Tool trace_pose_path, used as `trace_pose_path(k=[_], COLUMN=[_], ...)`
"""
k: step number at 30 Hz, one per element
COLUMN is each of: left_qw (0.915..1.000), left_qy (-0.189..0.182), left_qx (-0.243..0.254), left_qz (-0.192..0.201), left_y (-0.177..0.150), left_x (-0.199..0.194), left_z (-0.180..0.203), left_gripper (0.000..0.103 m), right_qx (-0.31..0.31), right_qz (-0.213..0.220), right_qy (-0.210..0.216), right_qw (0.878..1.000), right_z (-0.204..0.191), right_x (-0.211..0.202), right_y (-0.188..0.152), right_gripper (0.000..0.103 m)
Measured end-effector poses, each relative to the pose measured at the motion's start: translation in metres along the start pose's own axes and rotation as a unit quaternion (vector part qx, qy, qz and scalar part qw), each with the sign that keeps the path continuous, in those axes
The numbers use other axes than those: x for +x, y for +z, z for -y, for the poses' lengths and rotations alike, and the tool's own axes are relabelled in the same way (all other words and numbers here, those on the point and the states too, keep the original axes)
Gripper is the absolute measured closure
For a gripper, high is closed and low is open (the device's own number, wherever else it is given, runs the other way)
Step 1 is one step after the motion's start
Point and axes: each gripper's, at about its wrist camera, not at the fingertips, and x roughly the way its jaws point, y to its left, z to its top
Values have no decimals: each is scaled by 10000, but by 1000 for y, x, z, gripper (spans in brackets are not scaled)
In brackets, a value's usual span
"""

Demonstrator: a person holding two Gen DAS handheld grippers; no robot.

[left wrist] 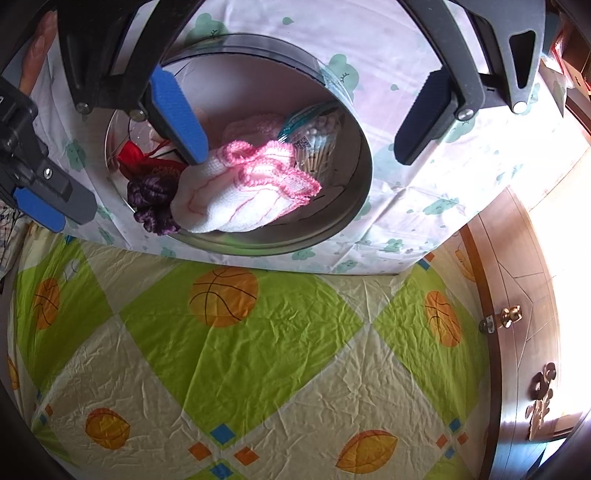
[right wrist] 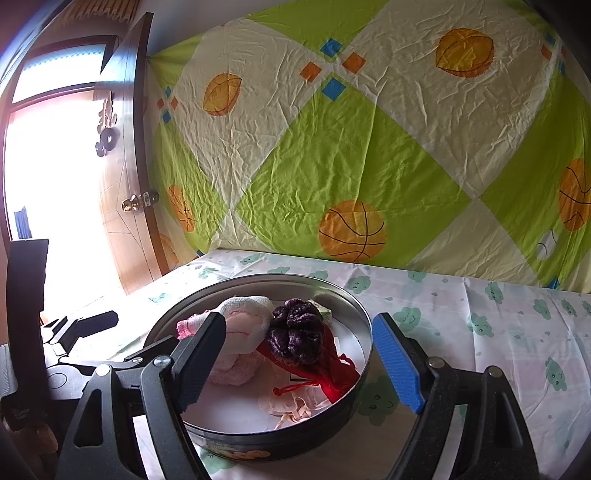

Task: Organize soft objects

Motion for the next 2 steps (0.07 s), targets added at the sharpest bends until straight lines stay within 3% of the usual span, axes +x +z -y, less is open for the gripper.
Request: trace_pose_path(k=[2], left_qw=[10000], left_qy=[-53], left_qx=[-35], left_qz=[-14], left_y=[0], left_x=[0], left_z=[0], left_gripper=[1], right_qx=[2], right_qz=[-7], right_qy=[0], right_qw=[10000], right_z=[0], right_x=[0], right_y=[0], right_gripper=[20])
